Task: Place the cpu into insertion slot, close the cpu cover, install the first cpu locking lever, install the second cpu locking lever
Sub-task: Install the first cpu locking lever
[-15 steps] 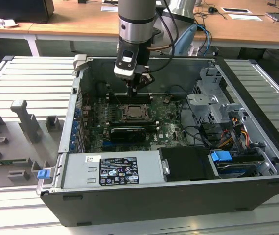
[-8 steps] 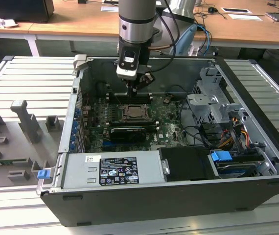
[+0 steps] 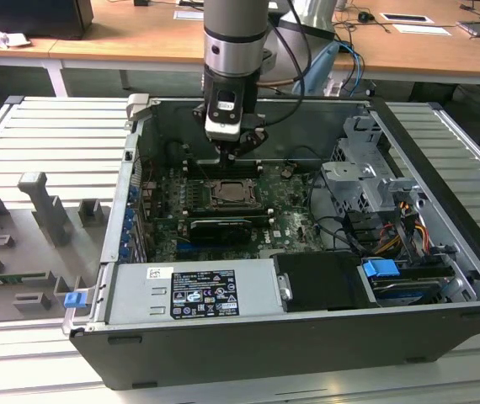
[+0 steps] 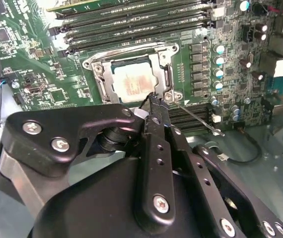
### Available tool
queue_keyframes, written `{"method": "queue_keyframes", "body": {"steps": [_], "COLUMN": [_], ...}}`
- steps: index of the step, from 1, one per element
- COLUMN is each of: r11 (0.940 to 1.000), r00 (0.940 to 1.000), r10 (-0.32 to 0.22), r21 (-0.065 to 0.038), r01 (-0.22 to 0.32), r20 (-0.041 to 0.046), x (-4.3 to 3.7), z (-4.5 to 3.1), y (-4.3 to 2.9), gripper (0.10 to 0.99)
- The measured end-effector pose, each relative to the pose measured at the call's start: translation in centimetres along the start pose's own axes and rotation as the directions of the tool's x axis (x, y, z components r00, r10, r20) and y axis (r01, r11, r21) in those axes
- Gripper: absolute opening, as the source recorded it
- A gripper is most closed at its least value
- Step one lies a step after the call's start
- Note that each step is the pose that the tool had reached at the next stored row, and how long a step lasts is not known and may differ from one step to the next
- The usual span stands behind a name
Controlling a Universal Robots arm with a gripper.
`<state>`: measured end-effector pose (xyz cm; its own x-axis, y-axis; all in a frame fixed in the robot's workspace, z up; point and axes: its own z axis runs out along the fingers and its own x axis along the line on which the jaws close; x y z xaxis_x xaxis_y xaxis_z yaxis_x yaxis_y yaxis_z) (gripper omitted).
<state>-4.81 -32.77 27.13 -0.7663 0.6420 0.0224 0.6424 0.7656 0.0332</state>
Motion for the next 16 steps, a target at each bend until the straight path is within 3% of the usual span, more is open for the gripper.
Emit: {"method": "queue_keyframes", "body": {"steps": [4, 9, 12, 16], "r11": [0.9983, 0.9899, 0.9729, 0.9565], "r00": [0.9983, 0.9899, 0.9729, 0.9564], "r10": [-0.057, -0.141, -0.231, -0.292], "r21": [0.001, 0.003, 0.004, 0.005], "r01": [0.057, 0.141, 0.231, 0.292], "r20": [-0.0019, -0.0049, -0.0083, -0.0107], "x": [-0.04, -0.04, -0.04, -0.04], "z": [-0.01, -0.01, -0.01, -0.01], "y": [-0.05, -0.06, -0.07, -0.07], "gripper": [0.106, 0.106, 0.106, 0.106]}}
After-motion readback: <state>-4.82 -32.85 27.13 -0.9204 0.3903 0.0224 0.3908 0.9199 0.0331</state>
